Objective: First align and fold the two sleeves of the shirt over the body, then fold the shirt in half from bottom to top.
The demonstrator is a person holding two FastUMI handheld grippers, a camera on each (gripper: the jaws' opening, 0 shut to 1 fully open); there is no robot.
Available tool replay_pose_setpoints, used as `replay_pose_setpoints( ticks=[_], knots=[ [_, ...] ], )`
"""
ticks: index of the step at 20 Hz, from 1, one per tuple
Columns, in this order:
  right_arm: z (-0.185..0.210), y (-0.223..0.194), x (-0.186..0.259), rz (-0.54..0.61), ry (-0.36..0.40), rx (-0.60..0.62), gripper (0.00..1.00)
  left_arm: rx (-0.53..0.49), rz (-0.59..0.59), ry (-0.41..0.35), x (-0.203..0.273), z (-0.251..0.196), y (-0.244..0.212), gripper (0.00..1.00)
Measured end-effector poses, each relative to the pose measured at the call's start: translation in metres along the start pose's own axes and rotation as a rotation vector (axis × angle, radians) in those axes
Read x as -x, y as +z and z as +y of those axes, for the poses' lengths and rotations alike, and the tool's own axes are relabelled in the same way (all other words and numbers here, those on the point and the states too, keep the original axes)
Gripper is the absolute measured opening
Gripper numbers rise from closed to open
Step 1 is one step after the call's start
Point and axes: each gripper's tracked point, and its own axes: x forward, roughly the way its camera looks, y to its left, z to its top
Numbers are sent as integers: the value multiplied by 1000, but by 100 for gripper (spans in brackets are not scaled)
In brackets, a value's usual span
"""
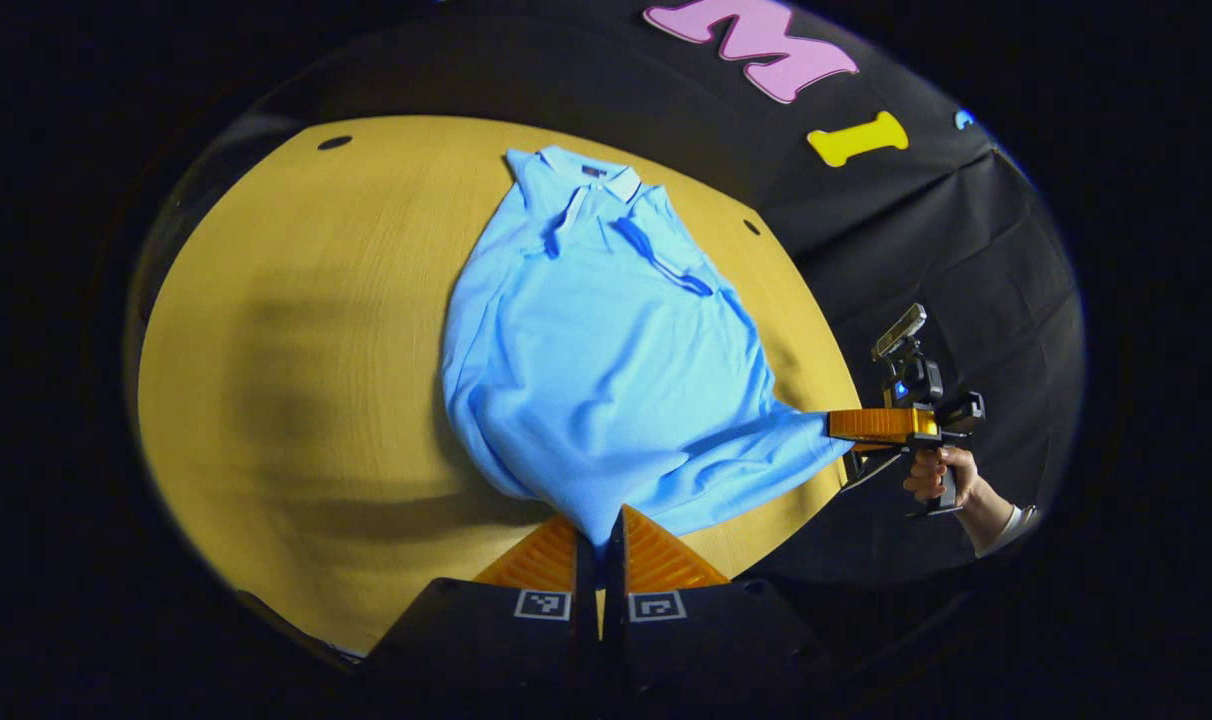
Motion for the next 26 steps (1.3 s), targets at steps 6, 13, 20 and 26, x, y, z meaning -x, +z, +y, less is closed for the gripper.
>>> replay_pose_setpoints(
  ticks=[6, 13, 20, 26],
  knots=[
    [71, 109, 0, -119, 78, 239, 5, -8, -254, 11, 29, -11, 134, 7],
    [122, 260, -74, -195, 42, 447, 5, -79, -334, 164, -13, 12, 281, 6],
    [47, 364, -197, -244, -248, 496, 5, -79, -246, 348, -140, 91, 361, 6],
    [-13, 377, -234, -269, -407, 503, 21, -197, -121, 549, -203, 133, 357, 21]
  ],
)
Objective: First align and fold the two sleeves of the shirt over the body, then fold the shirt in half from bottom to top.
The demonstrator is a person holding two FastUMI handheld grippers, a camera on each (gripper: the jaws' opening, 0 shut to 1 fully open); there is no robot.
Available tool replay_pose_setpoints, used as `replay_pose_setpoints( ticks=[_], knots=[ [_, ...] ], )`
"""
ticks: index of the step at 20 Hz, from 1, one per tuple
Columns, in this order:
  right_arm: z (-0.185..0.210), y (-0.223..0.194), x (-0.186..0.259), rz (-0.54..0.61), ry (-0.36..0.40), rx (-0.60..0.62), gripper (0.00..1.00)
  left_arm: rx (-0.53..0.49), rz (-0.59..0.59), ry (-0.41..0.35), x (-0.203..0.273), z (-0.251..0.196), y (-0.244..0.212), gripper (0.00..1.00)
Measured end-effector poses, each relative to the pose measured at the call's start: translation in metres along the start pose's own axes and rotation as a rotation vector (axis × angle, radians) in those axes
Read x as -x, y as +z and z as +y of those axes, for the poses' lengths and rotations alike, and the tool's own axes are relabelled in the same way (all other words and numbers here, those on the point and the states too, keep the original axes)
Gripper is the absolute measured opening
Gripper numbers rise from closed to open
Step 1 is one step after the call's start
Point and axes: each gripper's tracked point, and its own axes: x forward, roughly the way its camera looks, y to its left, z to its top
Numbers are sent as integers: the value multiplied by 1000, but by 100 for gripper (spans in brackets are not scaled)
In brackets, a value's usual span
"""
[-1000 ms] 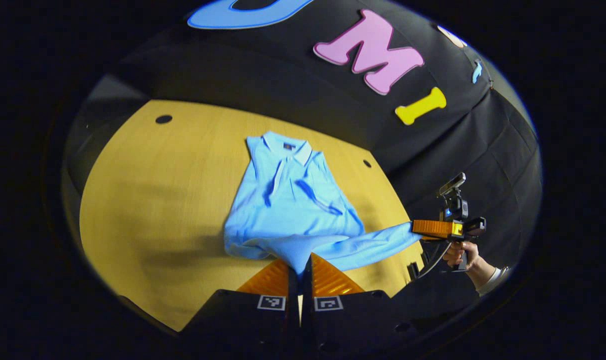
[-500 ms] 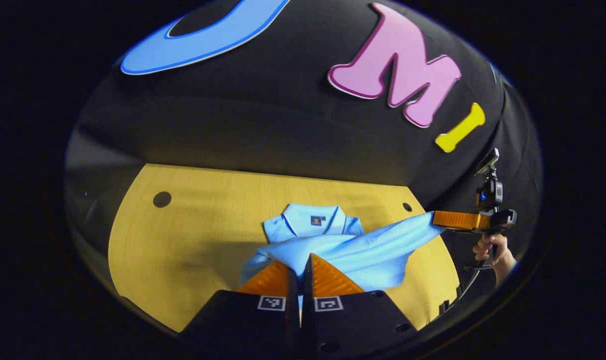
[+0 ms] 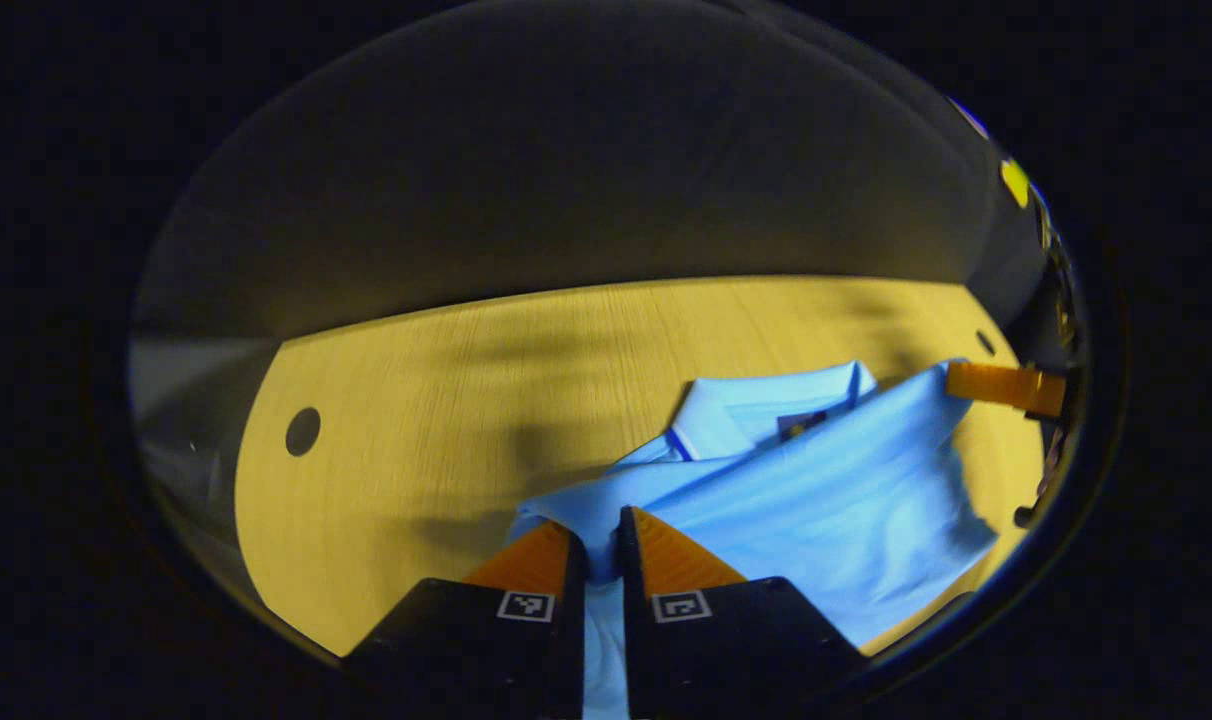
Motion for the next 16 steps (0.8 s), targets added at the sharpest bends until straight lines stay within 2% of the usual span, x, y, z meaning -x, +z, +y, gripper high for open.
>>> replay_pose_setpoints(
  ticks=[1, 4, 5, 6, 7, 10, 13, 16],
  knots=[
    [-1, -2, -1, 5, 4, -3, 34, 1, -9, 17, -4, -3, 3, 25],
    [-11, 3, 13, -9, 5, 51, 82, 6, -21, 37, -1, 1, 3, 91],
    [-11, 9, 19, -32, 9, 68, 98, -1, -28, 57, 4, 7, 4, 93],
    [-11, 15, 26, -51, 12, 80, 90, 11, -56, 71, 11, 12, 10, 98],
    [-11, 23, 36, -71, 16, 94, 98, 45, -91, 58, 26, 10, 19, 99],
    [-5, 40, 64, -122, 27, 139, 98, 145, -196, 45, 73, 10, 38, 99],
    [5, 53, 93, -176, 20, 193, 98, 117, -282, 73, 128, 13, 51, 99],
    [23, 71, 145, -265, 26, 278, 98, 67, -396, 90, 204, 6, 59, 99]
  ],
)
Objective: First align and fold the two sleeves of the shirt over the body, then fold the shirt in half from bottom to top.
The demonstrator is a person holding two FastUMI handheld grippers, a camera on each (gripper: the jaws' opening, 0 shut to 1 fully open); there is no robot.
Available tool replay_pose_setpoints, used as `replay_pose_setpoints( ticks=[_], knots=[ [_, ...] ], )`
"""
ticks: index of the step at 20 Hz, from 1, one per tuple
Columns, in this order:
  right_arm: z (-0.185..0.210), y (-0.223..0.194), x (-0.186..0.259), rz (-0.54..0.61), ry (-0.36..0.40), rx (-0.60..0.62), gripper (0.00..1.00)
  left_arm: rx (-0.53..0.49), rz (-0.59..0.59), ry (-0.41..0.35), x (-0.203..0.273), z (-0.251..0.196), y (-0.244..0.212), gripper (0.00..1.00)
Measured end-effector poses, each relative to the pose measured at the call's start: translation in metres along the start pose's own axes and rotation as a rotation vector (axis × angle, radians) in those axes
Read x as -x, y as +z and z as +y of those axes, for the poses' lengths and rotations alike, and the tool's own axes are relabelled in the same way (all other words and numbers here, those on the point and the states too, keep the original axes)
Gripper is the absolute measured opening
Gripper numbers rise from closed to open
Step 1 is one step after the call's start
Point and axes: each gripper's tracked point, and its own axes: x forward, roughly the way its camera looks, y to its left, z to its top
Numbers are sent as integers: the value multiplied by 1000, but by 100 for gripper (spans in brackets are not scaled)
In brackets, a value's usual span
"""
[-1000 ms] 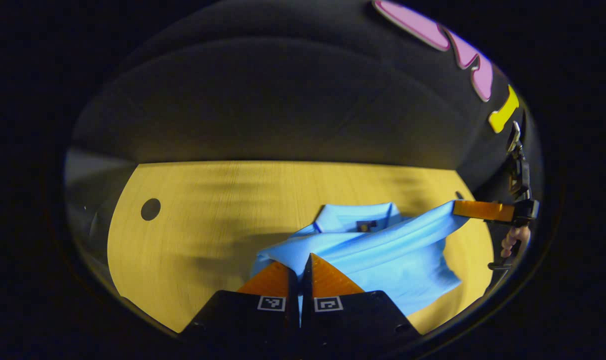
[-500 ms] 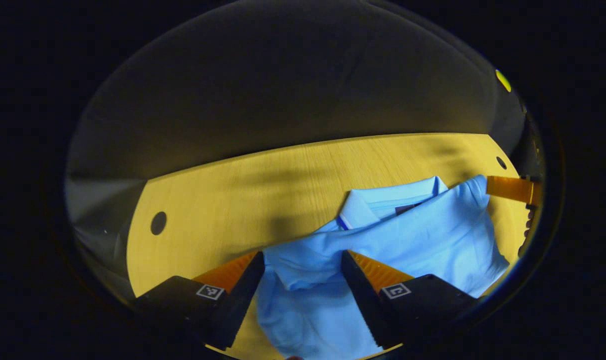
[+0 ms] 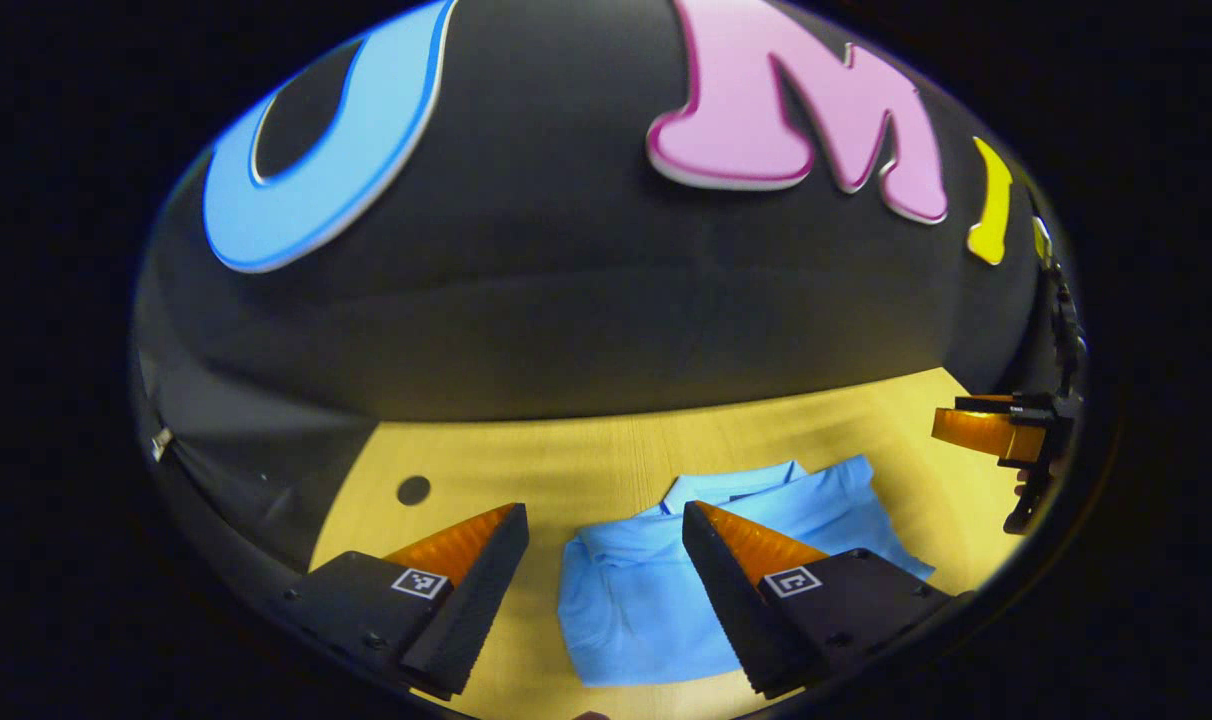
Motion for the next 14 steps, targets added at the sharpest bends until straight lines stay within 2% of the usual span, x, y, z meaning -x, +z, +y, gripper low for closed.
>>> replay_pose_setpoints(
  ticks=[6, 14],
  knots=[
    [35, 57, 139, -181, -37, 134, 98, 9, -206, -57, 163, -18, 17, 99],
    [120, 40, 356, -390, -106, 214, 98, -26, -368, -45, 379, -16, -43, 99]
  ],
)
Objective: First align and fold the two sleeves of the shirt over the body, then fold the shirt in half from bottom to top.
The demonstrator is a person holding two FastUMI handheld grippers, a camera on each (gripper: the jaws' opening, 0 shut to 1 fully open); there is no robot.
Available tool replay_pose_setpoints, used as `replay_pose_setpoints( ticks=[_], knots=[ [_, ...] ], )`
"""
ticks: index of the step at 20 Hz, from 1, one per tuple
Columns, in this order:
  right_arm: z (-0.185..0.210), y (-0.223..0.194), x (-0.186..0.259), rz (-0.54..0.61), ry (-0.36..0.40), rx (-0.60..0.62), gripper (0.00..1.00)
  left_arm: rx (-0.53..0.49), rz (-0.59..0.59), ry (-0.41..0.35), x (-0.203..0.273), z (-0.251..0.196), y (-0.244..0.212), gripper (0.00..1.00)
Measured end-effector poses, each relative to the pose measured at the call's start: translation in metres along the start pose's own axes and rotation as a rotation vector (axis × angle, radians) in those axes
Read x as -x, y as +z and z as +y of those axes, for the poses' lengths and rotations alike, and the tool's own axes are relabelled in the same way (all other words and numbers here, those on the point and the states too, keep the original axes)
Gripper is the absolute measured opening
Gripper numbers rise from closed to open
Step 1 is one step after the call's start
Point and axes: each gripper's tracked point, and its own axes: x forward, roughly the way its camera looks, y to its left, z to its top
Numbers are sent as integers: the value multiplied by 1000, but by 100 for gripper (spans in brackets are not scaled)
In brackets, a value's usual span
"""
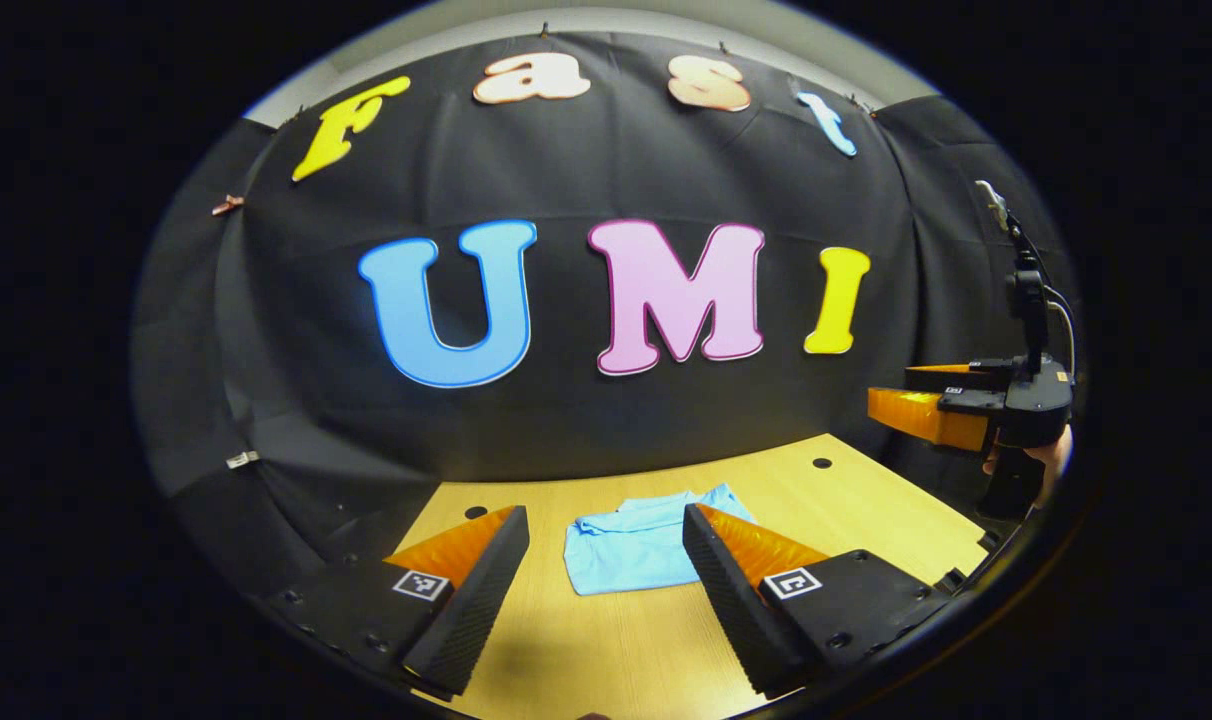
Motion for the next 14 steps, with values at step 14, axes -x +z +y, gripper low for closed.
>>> replay_pose_setpoints(
  ticks=[14],
  knots=[
    [-17, 26, 164, -102, -44, -7, 97, 98, -167, 77, 115, -45, 20, 98]
  ],
)
